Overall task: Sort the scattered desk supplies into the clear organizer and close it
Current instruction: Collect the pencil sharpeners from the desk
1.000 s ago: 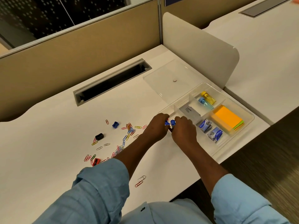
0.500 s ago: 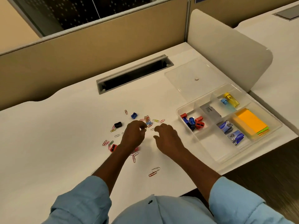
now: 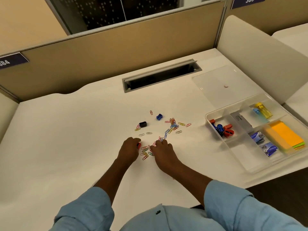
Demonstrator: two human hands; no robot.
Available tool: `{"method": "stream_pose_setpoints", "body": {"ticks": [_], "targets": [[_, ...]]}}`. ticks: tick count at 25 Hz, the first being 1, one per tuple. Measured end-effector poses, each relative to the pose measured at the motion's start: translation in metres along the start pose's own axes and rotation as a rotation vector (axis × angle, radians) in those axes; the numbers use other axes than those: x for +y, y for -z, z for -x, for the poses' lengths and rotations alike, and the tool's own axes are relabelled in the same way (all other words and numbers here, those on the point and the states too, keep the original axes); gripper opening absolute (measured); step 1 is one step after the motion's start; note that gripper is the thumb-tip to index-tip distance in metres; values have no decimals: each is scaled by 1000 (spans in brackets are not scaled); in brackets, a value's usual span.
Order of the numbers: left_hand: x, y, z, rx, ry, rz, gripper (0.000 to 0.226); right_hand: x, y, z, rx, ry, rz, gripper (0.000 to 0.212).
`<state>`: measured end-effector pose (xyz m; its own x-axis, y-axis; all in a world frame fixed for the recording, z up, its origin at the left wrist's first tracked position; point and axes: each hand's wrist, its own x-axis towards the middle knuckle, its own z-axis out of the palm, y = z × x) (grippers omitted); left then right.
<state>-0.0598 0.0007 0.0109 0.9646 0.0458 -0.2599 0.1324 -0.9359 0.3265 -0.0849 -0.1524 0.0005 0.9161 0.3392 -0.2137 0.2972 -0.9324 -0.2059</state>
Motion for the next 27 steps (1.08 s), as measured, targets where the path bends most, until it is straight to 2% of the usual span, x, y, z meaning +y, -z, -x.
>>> {"method": "stream_pose_setpoints", "body": {"ticks": [4, 7, 12, 14, 18, 22, 27], "targets": [[1, -3, -4, -38, -38, -22, 37, 1, -2, -1, 32, -2, 57, 45], [5, -3, -5, 8, -41, 22, 28, 3, -1, -1, 81, -47, 11, 46], [43, 9, -8, 114, -106, 196, 19, 21, 18, 4, 158, -237, -261, 68], [64, 12, -10, 142, -143, 274, 26, 33, 27, 7, 203, -299, -347, 62], [112, 14, -13, 72, -297, 336, 32, 74, 44, 24, 299, -387, -359, 60], [166, 10, -18, -17, -457, 291, 43, 123, 56, 35, 340, -491, -265, 58], [234, -7, -25, -38, -649, 145, 33, 182, 66, 35, 379, -603, -212, 50]]}}
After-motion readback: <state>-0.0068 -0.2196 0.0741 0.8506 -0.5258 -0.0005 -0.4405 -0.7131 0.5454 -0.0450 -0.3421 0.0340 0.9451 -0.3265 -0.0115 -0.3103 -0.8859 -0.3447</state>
